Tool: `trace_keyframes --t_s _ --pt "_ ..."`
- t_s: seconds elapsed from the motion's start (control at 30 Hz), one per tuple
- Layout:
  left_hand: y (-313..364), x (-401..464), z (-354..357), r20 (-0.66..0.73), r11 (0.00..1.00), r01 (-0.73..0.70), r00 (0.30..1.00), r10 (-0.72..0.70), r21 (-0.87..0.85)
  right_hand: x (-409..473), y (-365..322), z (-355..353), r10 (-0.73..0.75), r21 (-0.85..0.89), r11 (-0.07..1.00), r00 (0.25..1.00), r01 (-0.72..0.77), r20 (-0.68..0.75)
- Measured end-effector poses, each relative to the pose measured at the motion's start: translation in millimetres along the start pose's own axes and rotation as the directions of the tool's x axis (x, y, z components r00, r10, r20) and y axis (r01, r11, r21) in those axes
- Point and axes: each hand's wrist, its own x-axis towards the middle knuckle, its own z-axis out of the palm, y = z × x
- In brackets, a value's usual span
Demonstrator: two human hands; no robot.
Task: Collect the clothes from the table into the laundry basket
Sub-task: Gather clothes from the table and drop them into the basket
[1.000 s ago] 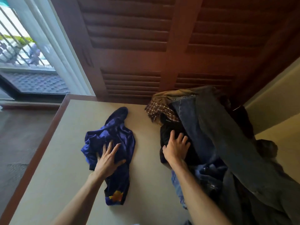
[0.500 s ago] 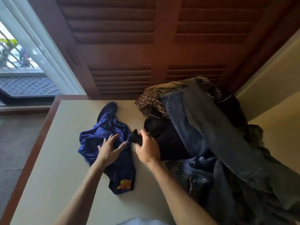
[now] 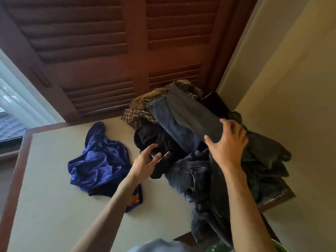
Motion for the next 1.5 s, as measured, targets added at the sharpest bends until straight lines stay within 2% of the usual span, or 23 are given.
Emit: trace_keyframes --t_s 0.03,0.1,0.13,0.2,0.3,0.37,0.4,0.47,0.63,0.7,0.77,0.83,0.87,0.93,1.0,1.07,1.1,1.17,1.23,1.27,1.33,1.4,1.5 --pt "2 1 9 0.001 0.996 -0.015 1.000 0.015 0.093 6 20 -17 0.114 -0.140 0.985 0.991 -0.104 0.065" --pt "12 -2 23 -0.029 0.962 0.000 1.000 0.008 0.273 12 63 -38 0.349 -0.315 0.912 0.902 -0.263 0.256" --pt "19 -7 29 -0.061 0.944 0.012 0.998 0.009 0.329 10 81 -39 0.415 -0.344 0.890 0.843 -0.298 0.343" --pt "37 -19 40 -0.081 0.916 -0.022 0.995 0.060 0.401 -4 103 -24 0.438 -0.251 0.898 0.781 -0.360 0.446" --pt "57 -34 68 0.140 0.774 -0.252 0.968 0.210 0.581 -37 102 0 0.447 -0.115 0.890 0.801 -0.441 0.398" --pt "60 -35 92 0.309 0.698 -0.332 0.937 0.165 0.635 -48 93 5 0.453 -0.084 0.887 0.820 -0.454 0.349" --pt "60 -34 101 0.336 0.713 -0.313 0.935 0.114 0.627 -50 87 3 0.460 -0.075 0.883 0.823 -0.463 0.333" --pt "53 -25 107 0.297 0.782 -0.229 0.953 0.058 0.580 -55 80 0 0.455 -0.008 0.879 0.835 -0.476 0.309" --pt "39 -1 60 0.050 0.876 -0.163 0.986 0.158 0.454 -68 75 -18 0.327 0.356 0.843 0.910 -0.402 0.253" --pt "39 -6 32 -0.057 0.894 -0.116 0.986 0.155 0.434 -67 80 -26 0.425 0.530 0.680 0.861 -0.507 0.279" --pt "23 -17 -6 -0.180 0.922 -0.040 0.977 0.118 0.385 -62 89 -37 0.618 0.696 0.405 0.739 -0.593 0.270" --pt "-4 -29 -54 -0.297 0.960 0.045 0.954 0.041 0.276 -53 99 -55 0.723 0.822 0.166 0.634 -0.544 0.274" --pt "-19 -32 -80 -0.350 0.972 0.079 0.937 0.003 0.219 -47 106 -61 0.744 0.855 0.120 0.616 -0.505 0.260" --pt "-36 -34 -124 -0.460 0.985 0.101 0.888 -0.028 0.137 -39 110 -72 0.737 0.860 0.191 0.648 -0.473 0.193" --pt "-38 -31 -145 -0.501 0.992 0.084 0.865 -0.025 0.095 -38 106 -70 0.637 0.772 0.420 0.761 -0.477 0.124" --pt "-20 -26 -140 -0.394 0.989 0.047 0.919 0.011 0.138 -47 95 -55 0.410 0.582 0.670 0.884 -0.460 0.227" --pt "-8 -27 -131 -0.290 0.983 0.015 0.956 0.041 0.185 -55 90 -40 0.294 0.436 0.780 0.878 -0.449 0.377" --pt "6 -28 -98 -0.071 0.958 -0.011 0.997 0.033 0.288 -78 76 -3 0.209 0.036 0.946 0.692 -0.322 0.691" --pt "9 -30 -54 0.039 0.890 0.090 0.992 -0.120 0.448 -114 63 39 0.241 -0.279 0.960 0.566 -0.019 0.789" --pt "1 -31 -31 0.045 0.831 0.113 0.986 -0.163 0.545 -133 59 58 0.237 -0.346 0.934 0.571 0.089 0.786" --pt "-17 -36 13 0.028 0.746 0.099 0.987 -0.156 0.659 -161 52 80 0.219 -0.426 0.888 0.654 0.174 0.724" --pt "-36 -38 41 -0.019 0.735 0.089 0.994 -0.104 0.673 -162 52 85 0.192 -0.473 0.862 0.747 0.181 0.636" --pt "-49 -33 55 -0.084 0.745 0.083 0.996 -0.037 0.661 -136 56 75 0.186 -0.464 0.871 0.769 0.159 0.612"
